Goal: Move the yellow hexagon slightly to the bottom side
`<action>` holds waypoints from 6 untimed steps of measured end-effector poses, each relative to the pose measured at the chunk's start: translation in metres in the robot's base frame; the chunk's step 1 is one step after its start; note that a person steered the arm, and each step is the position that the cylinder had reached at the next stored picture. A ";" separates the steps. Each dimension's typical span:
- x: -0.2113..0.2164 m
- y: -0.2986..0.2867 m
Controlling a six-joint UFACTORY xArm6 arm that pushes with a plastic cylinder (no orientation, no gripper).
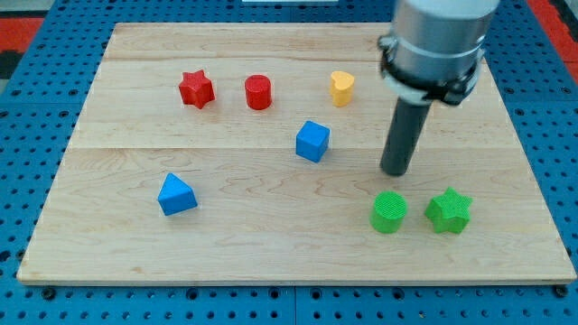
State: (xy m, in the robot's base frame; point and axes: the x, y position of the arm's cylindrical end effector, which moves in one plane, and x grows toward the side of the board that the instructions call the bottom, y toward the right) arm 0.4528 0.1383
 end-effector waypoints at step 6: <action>-0.142 0.105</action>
